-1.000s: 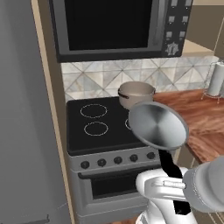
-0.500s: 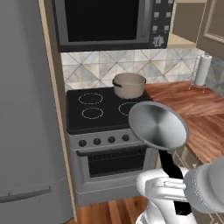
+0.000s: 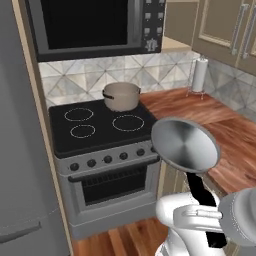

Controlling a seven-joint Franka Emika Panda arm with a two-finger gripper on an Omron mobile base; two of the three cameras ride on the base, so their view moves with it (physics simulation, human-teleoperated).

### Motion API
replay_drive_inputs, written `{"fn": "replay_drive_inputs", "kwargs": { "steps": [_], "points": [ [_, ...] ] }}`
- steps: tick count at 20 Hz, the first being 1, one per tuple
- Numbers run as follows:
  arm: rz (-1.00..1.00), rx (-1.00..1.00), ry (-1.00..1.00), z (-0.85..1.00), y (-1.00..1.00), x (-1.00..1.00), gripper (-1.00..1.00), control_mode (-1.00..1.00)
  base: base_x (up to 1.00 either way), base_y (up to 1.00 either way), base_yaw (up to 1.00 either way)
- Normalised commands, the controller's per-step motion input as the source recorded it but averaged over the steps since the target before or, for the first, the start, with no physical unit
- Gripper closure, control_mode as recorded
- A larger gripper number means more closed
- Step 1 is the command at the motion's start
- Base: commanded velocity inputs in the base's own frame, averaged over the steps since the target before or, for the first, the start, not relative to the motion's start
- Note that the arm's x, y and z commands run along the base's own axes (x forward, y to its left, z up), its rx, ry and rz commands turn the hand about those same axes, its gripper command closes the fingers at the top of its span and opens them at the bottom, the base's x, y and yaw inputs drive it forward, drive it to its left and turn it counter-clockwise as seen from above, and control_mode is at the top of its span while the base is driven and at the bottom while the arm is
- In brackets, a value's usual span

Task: Move the pot and pan from the stove into the sink.

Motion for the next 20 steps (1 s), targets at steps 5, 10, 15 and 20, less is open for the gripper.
{"fn": "replay_drive_inputs", "kwargs": {
  "steps": [5, 10, 15, 20],
  "points": [
    [0.00, 0.00, 0.00, 0.00, 0.00, 0.00, 1.00, 1.00, -0.21, 0.00, -0.39],
    [0.00, 0.00, 0.00, 0.00, 0.00, 0.00, 1.00, 1.00, -0.24, 0.00, -0.42],
    [0.00, 0.00, 0.00, 0.00, 0.00, 0.00, 1.00, 1.00, -0.28, 0.02, -0.43],
    [0.00, 0.00, 0.00, 0.00, 0.00, 0.00, 1.00, 1.00, -0.30, 0.02, -0.43]
  ]
}}
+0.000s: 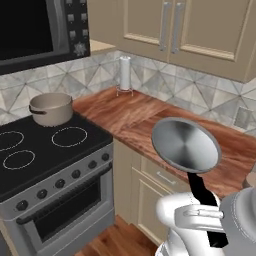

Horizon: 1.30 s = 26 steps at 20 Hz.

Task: Move the pot and pan from the stove into the sink.

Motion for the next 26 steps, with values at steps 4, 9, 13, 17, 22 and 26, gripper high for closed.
{"fn": "replay_drive_inputs", "kwargs": {
  "steps": [4, 9, 13, 17, 22, 26],
  "points": [
    [0.00, 0.00, 0.00, 0.00, 0.00, 0.00, 1.00, 1.00, -0.30, 0.00, -0.41],
    [0.00, 0.00, 0.00, 0.00, 0.00, 0.00, 1.00, 1.00, -0.30, 0.00, -0.39],
    [0.00, 0.00, 0.00, 0.00, 0.00, 0.00, 1.00, 1.00, -0.27, 0.00, -0.39],
    [0.00, 0.00, 0.00, 0.00, 0.00, 0.00, 1.00, 1.00, -0.32, -0.14, -0.28],
    [0.00, 0.00, 0.00, 0.00, 0.00, 0.00, 1.00, 1.00, -0.13, 0.00, 0.00],
    [0.00, 0.00, 0.00, 0.00, 0.00, 0.00, 1.00, 1.00, -0.71, 0.00, 0.00]
  ]
}}
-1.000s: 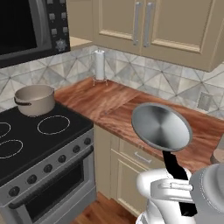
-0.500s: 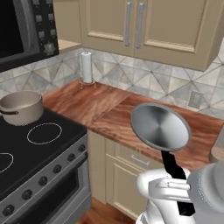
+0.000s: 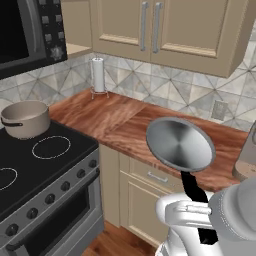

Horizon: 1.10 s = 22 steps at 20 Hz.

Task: Move the pot and pan from the stove into the sink.

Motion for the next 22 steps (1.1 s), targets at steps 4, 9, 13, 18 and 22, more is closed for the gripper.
{"fn": "replay_drive_inputs", "kwargs": {
  "steps": [4, 9, 13, 18, 22],
  "points": [
    [0.00, 0.00, 0.00, 0.00, 0.00, 0.00, 1.00, 1.00, -0.89, 0.00, 0.00],
    [0.00, 0.00, 0.00, 0.00, 0.00, 0.00, 1.00, 1.00, -0.19, -0.01, -0.01],
    [0.00, 0.00, 0.00, 0.00, 0.00, 0.00, 1.00, 1.00, -0.14, -0.12, -0.28],
    [0.00, 0.00, 0.00, 0.00, 0.00, 0.00, 1.00, 1.00, 0.00, -0.01, -0.41],
    [0.00, 0.00, 0.00, 0.00, 0.00, 0.00, 1.00, 1.00, 0.00, -0.07, -0.43]
  ]
}}
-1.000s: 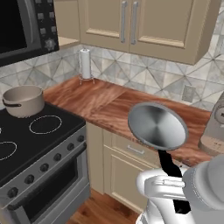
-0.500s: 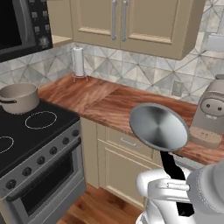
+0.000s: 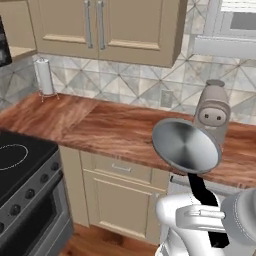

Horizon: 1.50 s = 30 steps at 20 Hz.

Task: Move the pot and pan from the stove into the sink.

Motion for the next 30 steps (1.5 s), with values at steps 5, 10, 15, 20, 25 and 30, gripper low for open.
{"fn": "replay_drive_inputs", "kwargs": {
  "steps": [5, 10, 15, 20, 25, 30],
  "points": [
    [0.00, 0.00, 0.00, 0.00, 0.00, 0.00, 1.00, 1.00, 0.00, -0.11, -0.43],
    [0.00, 0.00, 0.00, 0.00, 0.00, 0.00, 1.00, 1.00, 0.00, -0.16, -0.44],
    [0.00, 0.00, 0.00, 0.00, 0.00, 0.00, 1.00, 1.00, 0.00, -0.14, -0.46],
    [0.00, 0.00, 0.00, 0.00, 0.00, 0.00, 1.00, 1.00, 0.00, -0.15, -0.45],
    [0.00, 0.00, 0.00, 0.00, 0.00, 0.00, 1.00, 1.00, 0.00, -0.17, -0.45],
    [0.00, 0.00, 0.00, 0.00, 0.00, 0.00, 1.00, 1.00, 0.00, -0.16, -0.45]
  ]
}}
